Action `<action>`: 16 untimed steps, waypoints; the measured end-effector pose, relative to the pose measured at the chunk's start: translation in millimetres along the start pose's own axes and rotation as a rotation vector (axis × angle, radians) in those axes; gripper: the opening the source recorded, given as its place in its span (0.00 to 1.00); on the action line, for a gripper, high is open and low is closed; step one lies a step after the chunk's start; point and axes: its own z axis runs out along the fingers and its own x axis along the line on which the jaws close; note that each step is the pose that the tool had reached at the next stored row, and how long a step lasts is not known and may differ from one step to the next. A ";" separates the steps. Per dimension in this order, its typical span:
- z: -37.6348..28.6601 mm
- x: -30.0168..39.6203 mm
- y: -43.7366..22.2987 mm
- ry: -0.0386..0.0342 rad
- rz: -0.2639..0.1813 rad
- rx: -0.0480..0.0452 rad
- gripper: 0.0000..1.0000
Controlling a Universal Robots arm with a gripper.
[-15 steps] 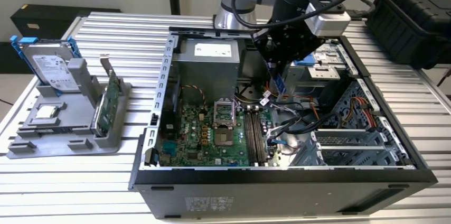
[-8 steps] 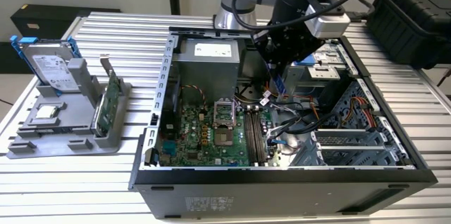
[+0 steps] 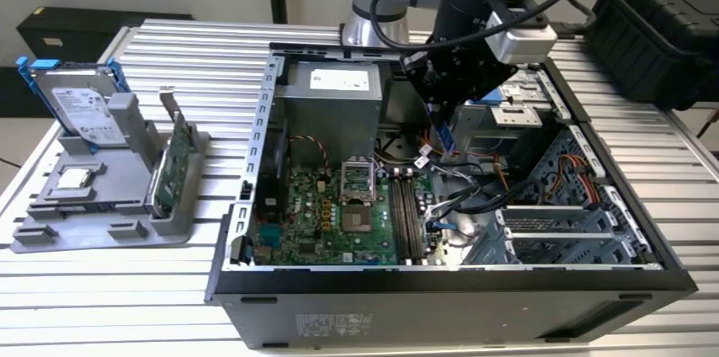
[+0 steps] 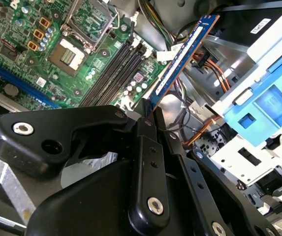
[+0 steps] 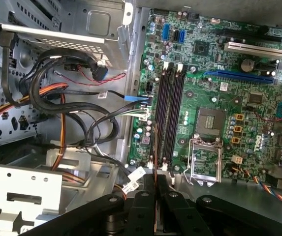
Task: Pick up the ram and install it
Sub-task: 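Insert the ram into the slot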
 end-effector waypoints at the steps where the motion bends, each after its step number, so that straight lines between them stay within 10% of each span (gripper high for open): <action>1: 0.4 0.1 0.0 0.0000 0.000 0.0000 0.00; 16: 3.3 11.6 1.9 0.0000 0.000 0.0000 0.00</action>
